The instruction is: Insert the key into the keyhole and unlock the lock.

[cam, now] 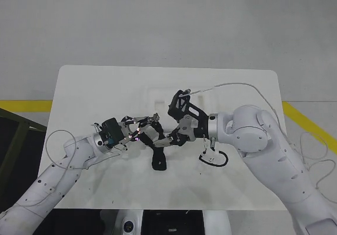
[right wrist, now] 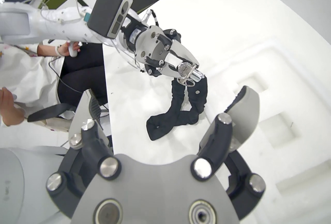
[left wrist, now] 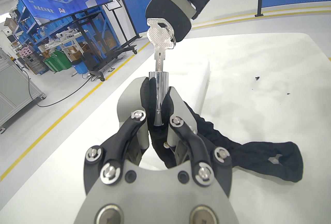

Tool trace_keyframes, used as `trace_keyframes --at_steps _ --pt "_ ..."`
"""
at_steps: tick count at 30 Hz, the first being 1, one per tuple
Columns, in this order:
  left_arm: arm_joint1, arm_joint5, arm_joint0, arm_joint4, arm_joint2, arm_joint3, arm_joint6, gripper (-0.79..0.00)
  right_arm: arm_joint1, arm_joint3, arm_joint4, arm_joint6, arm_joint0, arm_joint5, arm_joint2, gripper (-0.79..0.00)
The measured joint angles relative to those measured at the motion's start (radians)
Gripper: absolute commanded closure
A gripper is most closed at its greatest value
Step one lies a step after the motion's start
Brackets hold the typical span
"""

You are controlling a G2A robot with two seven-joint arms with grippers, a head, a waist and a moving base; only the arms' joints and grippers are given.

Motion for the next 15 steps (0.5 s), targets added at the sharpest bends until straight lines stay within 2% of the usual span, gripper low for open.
trace_keyframes --at_steps 4,7,13,15 --pt "0.0 -0.001 0.002 -0.002 0.0 -0.003 -0.005 0.0 0.006 0.02 -0.016 0.0 0.008 -0.111 0.005 -0.785" --pt "-0.001 -0.037 0.006 -0.016 -0.006 -0.022 -0.033 0.0 0.012 0.018 -0.042 -0.004 0.008 -0.164 0.016 -0.785" --pt "-0.004 -0.189 -0.017 -0.071 -0.018 -0.022 -0.056 0.0 0.028 -0.004 -0.083 -0.022 -0.015 -0.256 0.05 -0.785" --pt "-0.006 -0.277 -0.042 -0.089 -0.015 -0.012 -0.076 0.0 0.034 -0.014 -0.104 -0.028 -0.022 -0.286 0.064 -0.785"
